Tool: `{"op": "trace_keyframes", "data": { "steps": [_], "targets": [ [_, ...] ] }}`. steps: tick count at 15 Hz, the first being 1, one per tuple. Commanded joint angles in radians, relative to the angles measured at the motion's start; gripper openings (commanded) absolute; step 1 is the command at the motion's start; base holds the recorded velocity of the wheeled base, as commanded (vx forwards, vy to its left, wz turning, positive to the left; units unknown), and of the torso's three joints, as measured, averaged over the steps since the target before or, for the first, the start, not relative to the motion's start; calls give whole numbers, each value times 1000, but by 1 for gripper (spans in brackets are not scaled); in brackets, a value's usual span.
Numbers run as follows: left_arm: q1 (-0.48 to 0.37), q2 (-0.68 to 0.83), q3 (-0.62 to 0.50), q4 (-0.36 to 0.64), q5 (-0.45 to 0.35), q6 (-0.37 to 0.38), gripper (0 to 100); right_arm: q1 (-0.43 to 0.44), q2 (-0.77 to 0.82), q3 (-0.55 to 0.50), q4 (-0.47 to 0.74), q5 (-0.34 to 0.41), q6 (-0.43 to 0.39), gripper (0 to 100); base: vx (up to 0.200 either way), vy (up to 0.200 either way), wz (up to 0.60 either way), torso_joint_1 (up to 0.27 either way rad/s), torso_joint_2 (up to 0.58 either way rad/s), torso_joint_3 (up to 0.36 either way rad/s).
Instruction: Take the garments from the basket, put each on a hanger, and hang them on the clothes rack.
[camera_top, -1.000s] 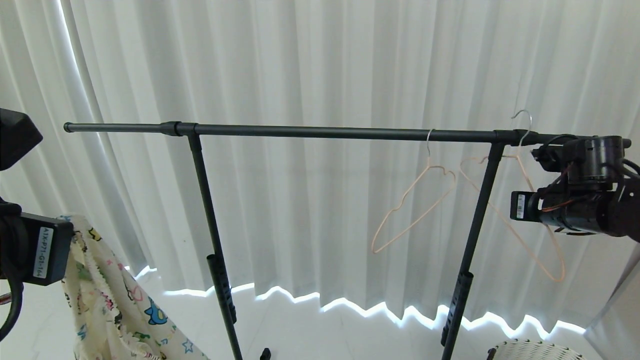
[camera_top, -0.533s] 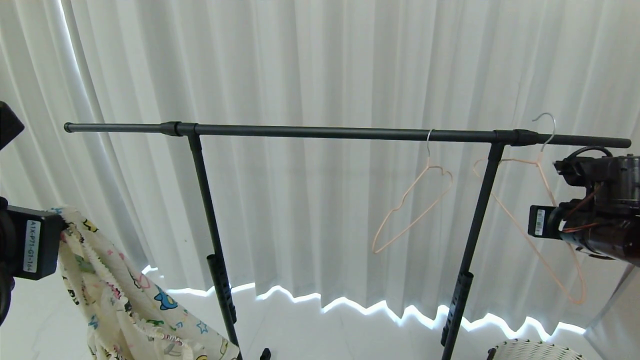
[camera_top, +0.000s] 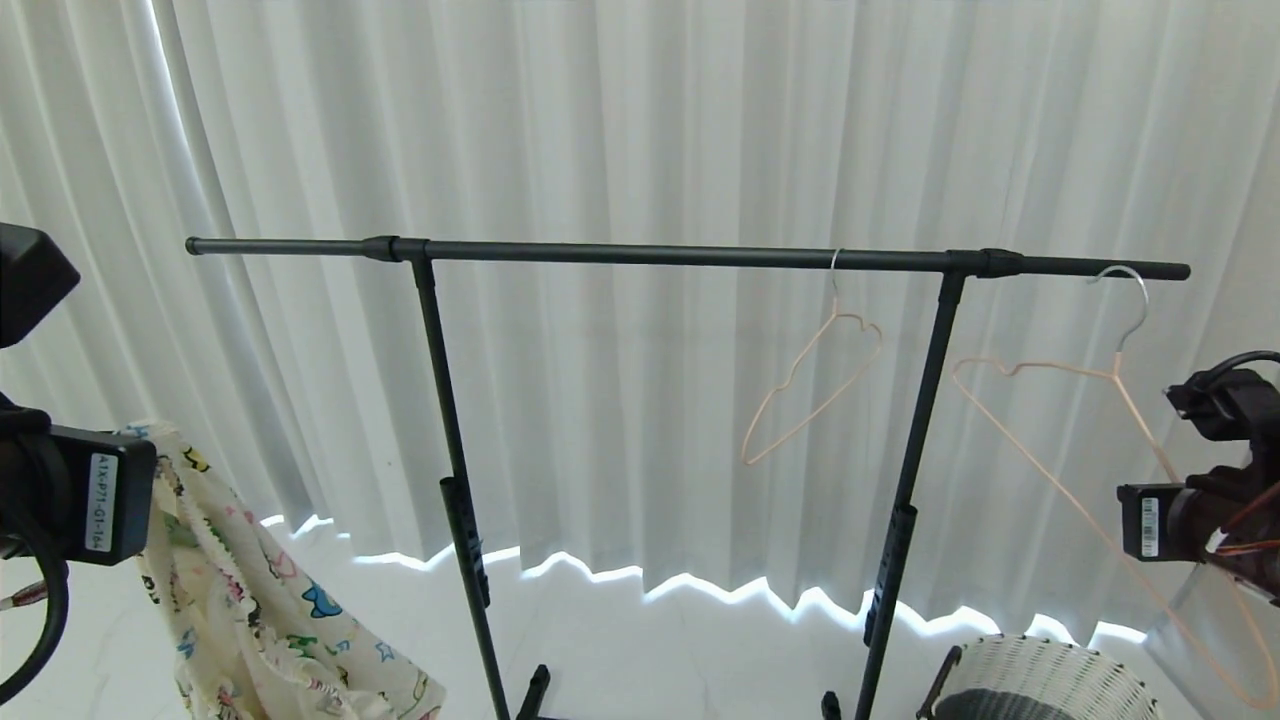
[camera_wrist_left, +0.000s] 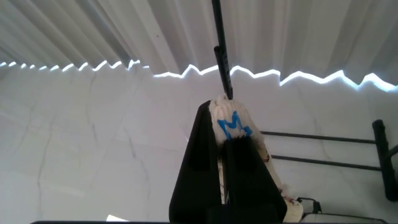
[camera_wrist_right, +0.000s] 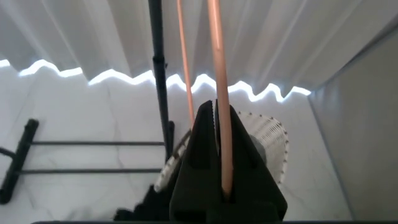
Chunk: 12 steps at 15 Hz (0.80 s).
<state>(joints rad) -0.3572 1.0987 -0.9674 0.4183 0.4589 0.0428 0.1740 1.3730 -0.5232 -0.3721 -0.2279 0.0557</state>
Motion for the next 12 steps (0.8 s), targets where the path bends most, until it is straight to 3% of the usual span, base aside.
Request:
{"op": "trace_keyframes", "data": {
  "steps": [1, 6, 7, 11, 12],
  "targets": [
    [0, 0, 13, 0, 0, -1, 0, 5, -83, 43, 1, 4, -22, 0, -200, 0, 0, 2, 2, 2],
    [-8, -13, 19, 0, -2, 11, 0, 102, -180, 69, 59, 9, -37, 0, -200, 0, 0, -3, 4, 6],
    [-22, -17, 24, 0, -2, 11, 0, 143, -187, 69, 61, 10, -33, 0, 0, 0, 0, 0, 0, 0],
    [-135, -19, 24, 0, -8, 11, 0, 372, -189, 68, 59, 21, 13, 0, 0, 0, 0, 0, 0, 0],
    [-195, 0, 19, -3, -22, 3, 0, 499, -186, 65, 59, 32, 78, 0, 0, 0, 0, 0, 0, 0]
  ]
}}
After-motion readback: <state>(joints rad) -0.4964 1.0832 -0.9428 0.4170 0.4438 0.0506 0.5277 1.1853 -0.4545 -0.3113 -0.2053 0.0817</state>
